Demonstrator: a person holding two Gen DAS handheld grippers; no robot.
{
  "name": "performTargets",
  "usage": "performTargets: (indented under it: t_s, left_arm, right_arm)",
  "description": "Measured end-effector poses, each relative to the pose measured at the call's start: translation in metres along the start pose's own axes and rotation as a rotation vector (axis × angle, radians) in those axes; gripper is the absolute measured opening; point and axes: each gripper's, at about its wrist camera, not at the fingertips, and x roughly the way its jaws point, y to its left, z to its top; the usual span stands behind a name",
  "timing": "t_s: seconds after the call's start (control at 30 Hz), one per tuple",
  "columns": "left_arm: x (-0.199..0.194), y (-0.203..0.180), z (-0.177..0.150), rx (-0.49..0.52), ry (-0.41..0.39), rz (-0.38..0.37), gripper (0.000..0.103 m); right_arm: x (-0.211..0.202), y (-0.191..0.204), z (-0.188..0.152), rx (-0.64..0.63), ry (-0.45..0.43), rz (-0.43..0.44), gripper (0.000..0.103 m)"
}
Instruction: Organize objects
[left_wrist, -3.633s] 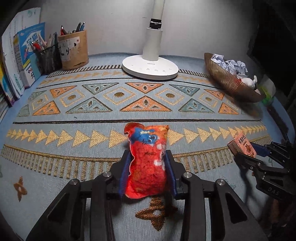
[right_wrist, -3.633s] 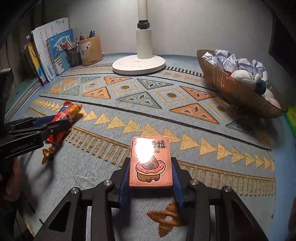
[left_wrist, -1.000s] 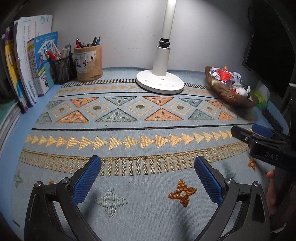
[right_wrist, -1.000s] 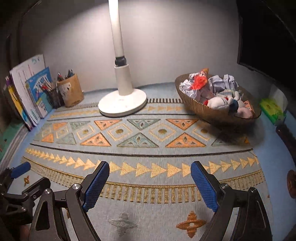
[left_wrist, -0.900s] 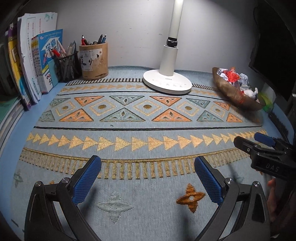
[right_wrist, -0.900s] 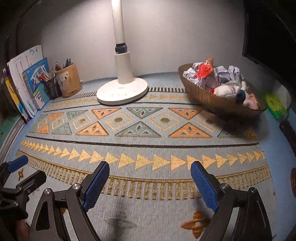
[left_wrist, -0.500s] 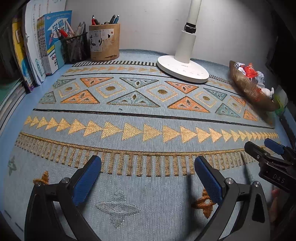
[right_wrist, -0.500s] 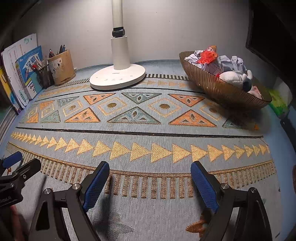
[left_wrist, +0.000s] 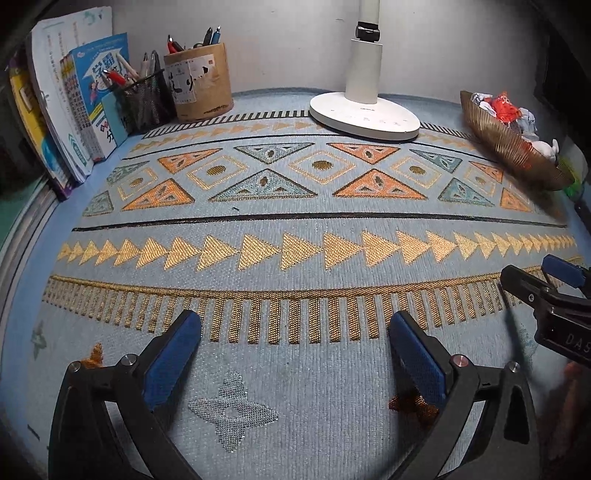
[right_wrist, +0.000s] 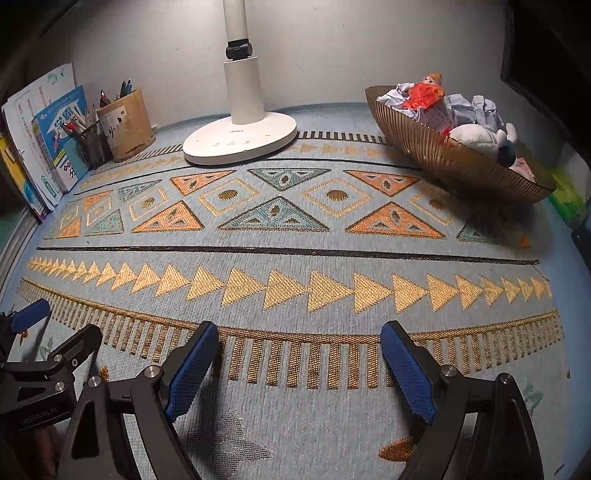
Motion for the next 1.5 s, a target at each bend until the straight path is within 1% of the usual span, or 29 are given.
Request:
performTargets:
  t_s: [0.1, 0.37, 0.53, 0.67, 0.97, 1.13, 1.2, 1.23, 1.5]
  left_arm:
    - [0.0006, 0.0027, 0.0003, -0.028, 0.001, 0.015, 0.102]
    - [0.0012, 0.0052, 0.0012, -0.036, 0.0, 0.026, 0.103]
    - [0.0032, 0.0081, 0.0023, -0.056, -0.001, 0.037, 0.103]
    - [0.0048, 0.0095, 0.0035, -0.065, -0.001, 0.047, 0.103]
    - [0.0068, 0.0105, 0.0073, -0.069, -0.002, 0.04, 0.103]
    - [0.0081, 0.0085, 0.0085, -0.07, -0.002, 0.049, 0.103]
    - [0.0081, 0.0089, 0.0083, -0.072, -0.002, 0.047, 0.103]
    - [0.008, 0.0083, 0.0083, -0.072, -0.002, 0.047, 0.103]
    - [0.0077, 0.0102, 0.0083, -0.07, -0.003, 0.045, 0.103]
  right_arm:
    - [0.0002, 0.0028, -0.0009, -0.012, 0.005, -0.007, 0.089]
    - [0.0037, 0.0042, -0.0006, -0.024, 0.021, -0.005, 0.089]
    - [0.0039, 0.0047, -0.001, -0.023, 0.03, -0.003, 0.093]
    - [0.0066, 0.0043, -0.0007, -0.012, 0.053, -0.009, 0.103]
    - [0.007, 0.0052, -0.0006, -0.014, 0.052, -0.012, 0.103]
    - [0.0082, 0.0056, 0.0001, -0.015, 0.053, -0.015, 0.103]
    - [0.0072, 0.0061, -0.0017, -0.016, 0.043, -0.018, 0.103]
    - [0.006, 0.0054, -0.0049, -0.008, 0.016, -0.019, 0.103]
    - [0.0062, 0.0045, -0.0056, -0.013, 0.015, -0.017, 0.103]
